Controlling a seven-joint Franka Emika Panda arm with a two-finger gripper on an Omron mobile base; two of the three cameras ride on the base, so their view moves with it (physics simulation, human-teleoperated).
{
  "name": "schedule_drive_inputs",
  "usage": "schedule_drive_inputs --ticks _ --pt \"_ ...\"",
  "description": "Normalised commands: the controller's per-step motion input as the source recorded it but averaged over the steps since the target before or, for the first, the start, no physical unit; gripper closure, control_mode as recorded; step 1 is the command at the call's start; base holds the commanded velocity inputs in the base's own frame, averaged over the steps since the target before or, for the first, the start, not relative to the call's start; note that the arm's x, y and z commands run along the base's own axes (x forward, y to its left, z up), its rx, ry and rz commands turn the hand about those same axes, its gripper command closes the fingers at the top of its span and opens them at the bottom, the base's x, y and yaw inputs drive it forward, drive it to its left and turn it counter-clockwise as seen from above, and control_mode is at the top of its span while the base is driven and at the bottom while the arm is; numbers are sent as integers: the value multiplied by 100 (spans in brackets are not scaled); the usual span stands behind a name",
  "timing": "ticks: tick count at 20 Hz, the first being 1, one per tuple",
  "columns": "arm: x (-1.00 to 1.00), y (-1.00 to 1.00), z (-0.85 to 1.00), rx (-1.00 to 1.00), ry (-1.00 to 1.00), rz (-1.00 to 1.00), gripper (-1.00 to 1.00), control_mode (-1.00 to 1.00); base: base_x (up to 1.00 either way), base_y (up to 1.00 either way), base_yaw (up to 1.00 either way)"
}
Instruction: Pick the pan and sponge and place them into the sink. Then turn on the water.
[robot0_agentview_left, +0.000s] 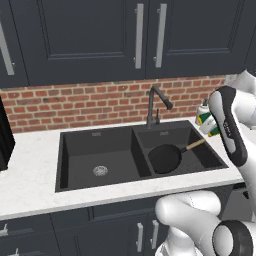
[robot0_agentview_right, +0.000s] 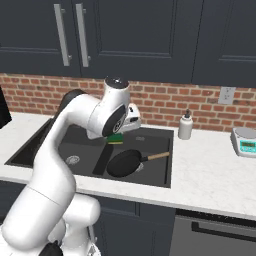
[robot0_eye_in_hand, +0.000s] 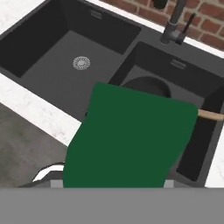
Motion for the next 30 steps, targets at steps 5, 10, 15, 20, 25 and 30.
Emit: schedule_drive_inputs --ticks 5,10,15,20,25,30 --pt "69 -45 -33 -1 27 6 100 -100 0 0 0" --pt "48 -27 -57 0 24 2 100 -100 0 0 0" --pt "52 -9 -60 0 16 1 100 -100 0 0 0" --pt "28 0 -32 0 1 1 100 -100 0 0 0" --pt "11 0 -38 1 0 0 100 -100 0 0 0" --pt "-14 0 -39 3 0 2 100 -100 0 0 0"
